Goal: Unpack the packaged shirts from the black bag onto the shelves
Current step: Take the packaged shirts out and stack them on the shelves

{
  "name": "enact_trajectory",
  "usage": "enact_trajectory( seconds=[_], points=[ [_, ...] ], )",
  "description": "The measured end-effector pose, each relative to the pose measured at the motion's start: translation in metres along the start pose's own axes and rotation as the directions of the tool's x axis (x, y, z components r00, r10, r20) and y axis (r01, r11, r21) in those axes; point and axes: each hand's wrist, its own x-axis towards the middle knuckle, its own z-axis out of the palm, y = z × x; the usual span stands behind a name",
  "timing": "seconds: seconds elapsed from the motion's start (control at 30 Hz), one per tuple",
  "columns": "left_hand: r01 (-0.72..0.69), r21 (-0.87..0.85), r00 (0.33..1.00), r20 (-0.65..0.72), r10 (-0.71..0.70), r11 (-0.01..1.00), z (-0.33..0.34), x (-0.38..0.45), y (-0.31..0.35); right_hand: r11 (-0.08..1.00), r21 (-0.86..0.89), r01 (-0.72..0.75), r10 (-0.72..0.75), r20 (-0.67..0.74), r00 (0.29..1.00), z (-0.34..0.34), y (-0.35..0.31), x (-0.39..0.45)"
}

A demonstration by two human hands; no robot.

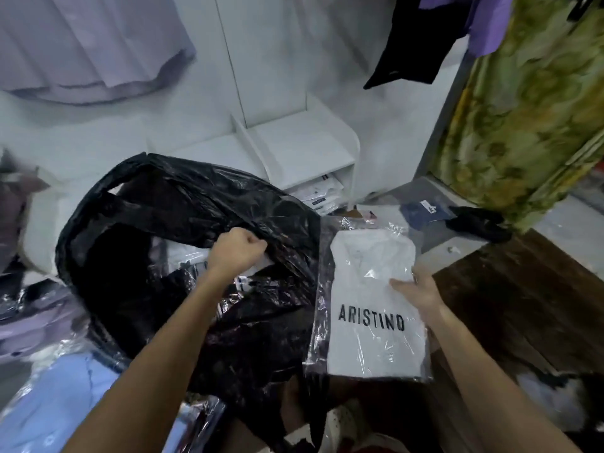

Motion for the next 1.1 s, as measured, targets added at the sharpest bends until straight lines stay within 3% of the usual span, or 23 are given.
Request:
enact_trajectory(
  seconds=[0.07, 0.13, 0.23, 0.37, 0.47, 0.53, 0.63, 0.77, 0.83, 0.93, 1.1],
  points=[
    [0.004, 0.219, 0.999, 0.038, -0.013, 0.976, -0.012, 0.006, -0.03, 1.0, 0.006, -0.017, 0.017, -0.006, 1.0, 0.004, 0.003, -0.002],
    [-0.074, 0.473, 0.996, 0.084, 0.039, 0.878, -0.011, 0.007, -0.047, 1.0, 0.003, -0.021, 0.021, 0.038, 0.999, 0.009, -0.006, -0.01],
    [-0.14, 0.597, 0.99, 0.072, 0.121, 0.79, -0.001, 0.005, -0.044, 0.998, -0.048, -0.046, 0.046, -0.004, 0.999, 0.016, -0.009, -0.005],
    [-0.151, 0.466, 0.988, 0.103, 0.117, 0.872, -0.015, 0.005, -0.028, 0.979, -0.137, -0.149, 0.122, -0.19, 0.974, 0.018, 0.002, -0.01],
    [-0.172, 0.336, 0.977, 0.176, 0.118, 0.926, -0.036, 0.005, -0.031, 0.935, -0.316, -0.16, 0.076, -0.261, 0.962, 0.021, -0.003, -0.02],
    [-0.114, 0.15, 0.98, 0.182, 0.086, 0.982, -0.051, 0.004, -0.038, 0.879, -0.459, -0.131, 0.018, -0.241, 0.97, 0.029, -0.016, -0.023],
    [-0.058, -0.035, 0.975, 0.214, 0.065, 0.998, -0.074, -0.005, -0.045, 0.794, -0.607, -0.009, -0.067, -0.102, 0.993, 0.048, -0.036, -0.026],
    [0.044, -0.124, 0.966, 0.26, -0.01, 0.991, -0.092, -0.021, -0.058, 0.859, -0.478, 0.186, -0.115, 0.173, 0.978, 0.086, -0.055, -0.035],
    [0.088, -0.087, 0.962, 0.264, -0.062, 0.992, -0.091, -0.028, -0.062, 0.863, -0.446, 0.237, -0.135, 0.249, 0.959, 0.103, -0.062, -0.043],
    [0.075, -0.047, 0.949, 0.311, -0.057, 0.996, -0.084, -0.036, -0.055, 0.869, -0.396, 0.295, -0.195, 0.274, 0.942, 0.124, -0.071, -0.055],
    [0.043, -0.144, 0.95, 0.312, 0.004, 0.989, -0.099, -0.047, -0.042, 0.867, -0.229, 0.443, -0.391, 0.239, 0.889, 0.147, -0.098, -0.076]
  ],
)
